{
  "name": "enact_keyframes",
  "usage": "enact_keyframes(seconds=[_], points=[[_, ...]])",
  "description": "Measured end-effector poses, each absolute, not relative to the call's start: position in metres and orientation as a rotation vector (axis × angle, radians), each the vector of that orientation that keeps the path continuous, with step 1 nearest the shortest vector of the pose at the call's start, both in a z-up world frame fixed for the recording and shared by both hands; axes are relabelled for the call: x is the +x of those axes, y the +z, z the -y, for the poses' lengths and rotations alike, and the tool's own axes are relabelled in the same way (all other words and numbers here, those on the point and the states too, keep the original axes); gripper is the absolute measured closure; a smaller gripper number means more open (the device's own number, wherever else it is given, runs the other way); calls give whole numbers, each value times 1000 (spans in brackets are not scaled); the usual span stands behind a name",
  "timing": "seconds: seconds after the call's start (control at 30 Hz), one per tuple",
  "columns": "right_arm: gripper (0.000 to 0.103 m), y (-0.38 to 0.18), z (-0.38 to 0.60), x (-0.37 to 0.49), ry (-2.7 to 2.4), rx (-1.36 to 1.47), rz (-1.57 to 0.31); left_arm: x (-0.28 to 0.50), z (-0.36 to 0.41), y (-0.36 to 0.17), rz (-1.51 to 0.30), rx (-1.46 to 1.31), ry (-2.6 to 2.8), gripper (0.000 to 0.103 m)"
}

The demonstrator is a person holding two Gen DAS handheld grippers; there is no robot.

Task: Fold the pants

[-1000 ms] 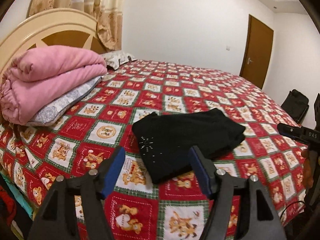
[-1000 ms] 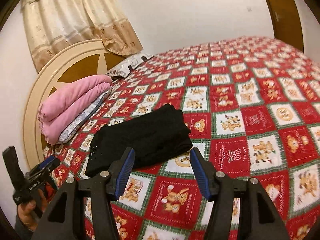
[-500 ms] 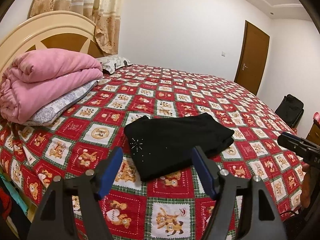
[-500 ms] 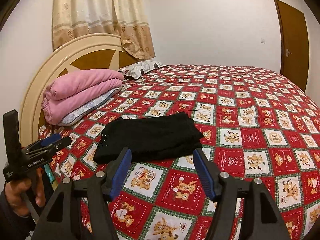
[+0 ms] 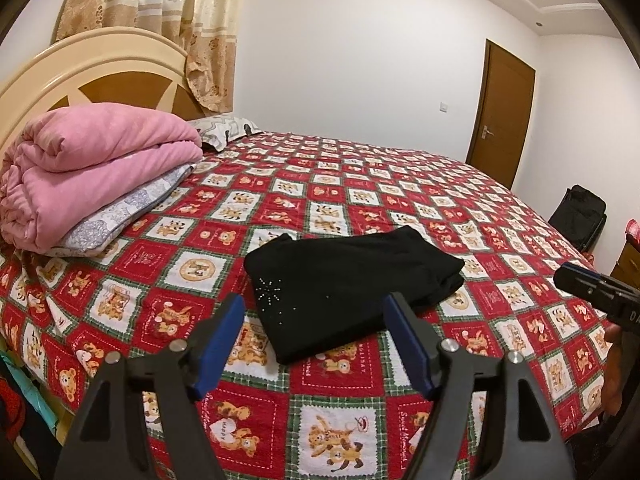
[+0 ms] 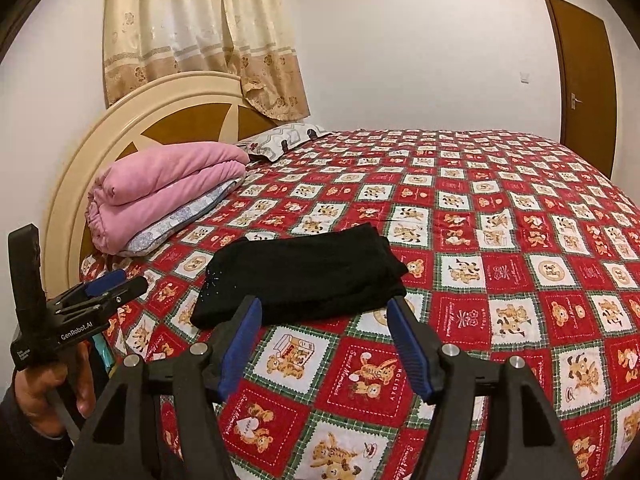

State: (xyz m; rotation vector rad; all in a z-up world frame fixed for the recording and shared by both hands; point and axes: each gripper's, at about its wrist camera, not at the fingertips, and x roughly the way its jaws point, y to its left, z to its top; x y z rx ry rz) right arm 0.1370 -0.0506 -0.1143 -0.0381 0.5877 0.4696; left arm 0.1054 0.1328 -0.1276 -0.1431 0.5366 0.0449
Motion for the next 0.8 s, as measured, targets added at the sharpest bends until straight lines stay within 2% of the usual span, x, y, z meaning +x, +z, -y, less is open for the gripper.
enact_keyframes(seconds=[0.43,0.5,0.63,0.7,0.8], points=[[35,-115,48,135,466,-40,-583,106,-130,-129,-540,-127,42,27],[35,-115,48,135,465,-38,-585,107,-129,-129,-542,-123,40,23],[35,-117,47,134,466,-38,-585,106,-128,-128,-532,-119,46,9],[35,-117,48,134,465,-36,-585,105,-128,-126,-526,-112,51,8],[35,-117,48,134,464,-35,-585,105,-127,-124,-523,-104,62,1]])
